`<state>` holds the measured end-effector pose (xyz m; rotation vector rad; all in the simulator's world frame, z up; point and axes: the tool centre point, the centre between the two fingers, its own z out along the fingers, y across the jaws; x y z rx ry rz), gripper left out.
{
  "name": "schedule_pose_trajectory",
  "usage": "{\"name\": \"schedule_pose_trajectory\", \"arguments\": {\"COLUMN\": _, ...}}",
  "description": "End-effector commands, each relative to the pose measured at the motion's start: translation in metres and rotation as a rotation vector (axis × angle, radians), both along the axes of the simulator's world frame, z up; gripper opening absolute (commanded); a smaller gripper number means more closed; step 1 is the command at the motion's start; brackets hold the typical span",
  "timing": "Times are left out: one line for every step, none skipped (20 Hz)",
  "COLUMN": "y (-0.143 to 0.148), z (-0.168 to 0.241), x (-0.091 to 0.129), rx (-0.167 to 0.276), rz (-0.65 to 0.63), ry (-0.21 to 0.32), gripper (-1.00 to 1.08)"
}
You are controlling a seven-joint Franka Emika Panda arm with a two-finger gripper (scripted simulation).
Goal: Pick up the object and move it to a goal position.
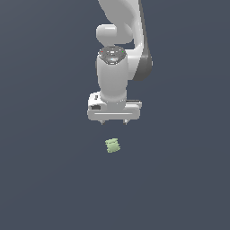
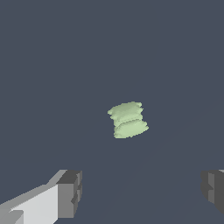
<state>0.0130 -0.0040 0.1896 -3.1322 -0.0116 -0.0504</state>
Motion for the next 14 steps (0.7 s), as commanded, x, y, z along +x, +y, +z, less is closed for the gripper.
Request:
{"name": "schedule_pose_trajectory", "arguments": {"y": 0.0, "z": 0.0, "x": 0.0, "rx": 0.0, "rz": 0.0, "ry": 0.0, "gripper": 1.0}}
{"name": "schedule_pose_trajectory", "arguments": {"y": 0.0, "z": 0.0, "x": 0.0, "rx": 0.0, "rz": 0.001, "ry": -0.001, "gripper": 1.0}}
{"name": "schedule_pose_trajectory", "arguments": {"y": 0.002, "z": 0.001, "x": 0.001, "rx": 0.001, "rz": 0.003, "ry": -0.003, "gripper": 1.0}}
{"name": "schedule_pose_trajectory", "arguments": {"y": 0.004, "z": 0.002, "x": 0.001, "rx": 0.002, "rz": 0.007, "ry": -0.007, "gripper": 1.0}}
{"name": "schedule_pose_trajectory", "arguments": {"y": 0.007, "z": 0.003, "x": 0.002, "rx": 0.003, "rz": 0.012, "ry": -0.012, "gripper": 1.0}}
{"name": "schedule_pose_trajectory", "arguments": {"y": 0.011, "z": 0.005, "x": 0.003, "rx": 0.005, "rz": 0.019, "ry": -0.019, "gripper": 1.0}}
{"name": "schedule_pose_trajectory", "arguments": {"y": 0.016, "z": 0.007, "x": 0.004, "rx": 0.007, "rz": 0.026, "ry": -0.027, "gripper": 1.0}}
{"name": "schedule_pose_trajectory", "arguments": {"y": 0.02, "z": 0.009, "x": 0.005, "rx": 0.009, "rz": 0.031, "ry": -0.033, "gripper": 1.0}}
{"name": "schedule_pose_trajectory", "arguments": {"y": 0.023, "z": 0.01, "x": 0.006, "rx": 0.01, "rz": 0.035, "ry": -0.038, "gripper": 1.0}}
{"name": "schedule_pose_trajectory", "arguments": {"y": 0.025, "z": 0.011, "x": 0.006, "rx": 0.011, "rz": 0.037, "ry": -0.041, "gripper": 1.0}}
{"name": "schedule_pose_trajectory", "arguments": {"y": 0.025, "z": 0.012, "x": 0.006, "rx": 0.012, "rz": 0.037, "ry": -0.042, "gripper": 1.0}}
{"name": "schedule_pose_trajectory", "arguments": {"y": 0.025, "z": 0.012, "x": 0.006, "rx": 0.012, "rz": 0.036, "ry": -0.042, "gripper": 1.0}}
{"name": "schedule_pose_trajectory", "arguments": {"y": 0.025, "z": 0.012, "x": 0.006, "rx": 0.012, "rz": 0.036, "ry": -0.041, "gripper": 1.0}}
{"name": "schedule_pose_trajectory", "arguments": {"y": 0.024, "z": 0.011, "x": 0.006, "rx": 0.011, "rz": 0.037, "ry": -0.04, "gripper": 1.0}}
